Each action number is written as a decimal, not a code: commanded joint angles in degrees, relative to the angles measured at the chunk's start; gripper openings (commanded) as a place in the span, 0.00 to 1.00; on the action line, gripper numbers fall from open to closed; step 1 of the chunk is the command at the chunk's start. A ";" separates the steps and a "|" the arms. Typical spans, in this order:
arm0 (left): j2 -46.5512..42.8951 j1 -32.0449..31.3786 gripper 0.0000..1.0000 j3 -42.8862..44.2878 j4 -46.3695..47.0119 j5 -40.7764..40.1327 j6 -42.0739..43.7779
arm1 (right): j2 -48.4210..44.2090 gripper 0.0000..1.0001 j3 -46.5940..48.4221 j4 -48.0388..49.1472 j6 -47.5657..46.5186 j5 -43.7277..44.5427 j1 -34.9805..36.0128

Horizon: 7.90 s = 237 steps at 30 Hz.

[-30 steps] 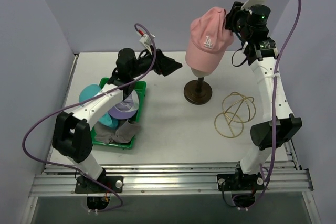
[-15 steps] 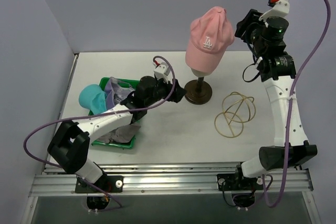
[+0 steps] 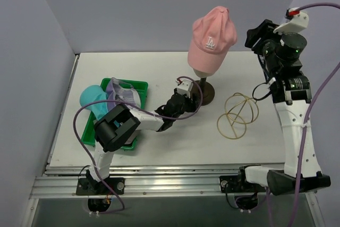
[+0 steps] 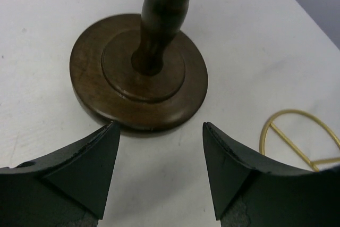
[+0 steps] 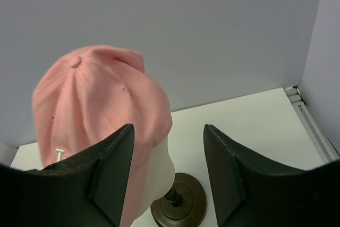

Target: Stack the hats

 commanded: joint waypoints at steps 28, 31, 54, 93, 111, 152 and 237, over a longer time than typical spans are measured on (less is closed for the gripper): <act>21.94 3.85 0.72 25.79 21.16 2.50 -4.17 | -15.03 0.53 -4.80 8.41 -5.37 -5.17 0.43; 23.52 4.46 0.70 25.97 25.03 5.92 -4.96 | -15.30 0.53 -4.80 8.42 -5.64 -4.99 0.60; 21.06 14.48 0.23 23.17 28.38 31.15 -8.91 | -14.51 0.53 -7.35 9.56 -5.64 -6.31 0.78; 1.21 26.35 0.90 -2.67 31.99 33.37 -16.21 | 26.70 0.45 18.29 10.62 6.14 -12.02 1.83; -30.60 23.98 0.88 -12.88 17.94 21.93 -14.54 | 37.00 0.42 27.45 9.12 8.69 -21.68 1.31; -28.77 22.22 0.87 6.02 8.62 18.42 -8.91 | 41.92 0.15 24.80 14.22 9.48 -23.63 3.41; -28.86 24.15 0.02 6.64 -8.61 5.14 -52.15 | 28.30 0.27 15.42 17.55 4.65 -32.51 5.35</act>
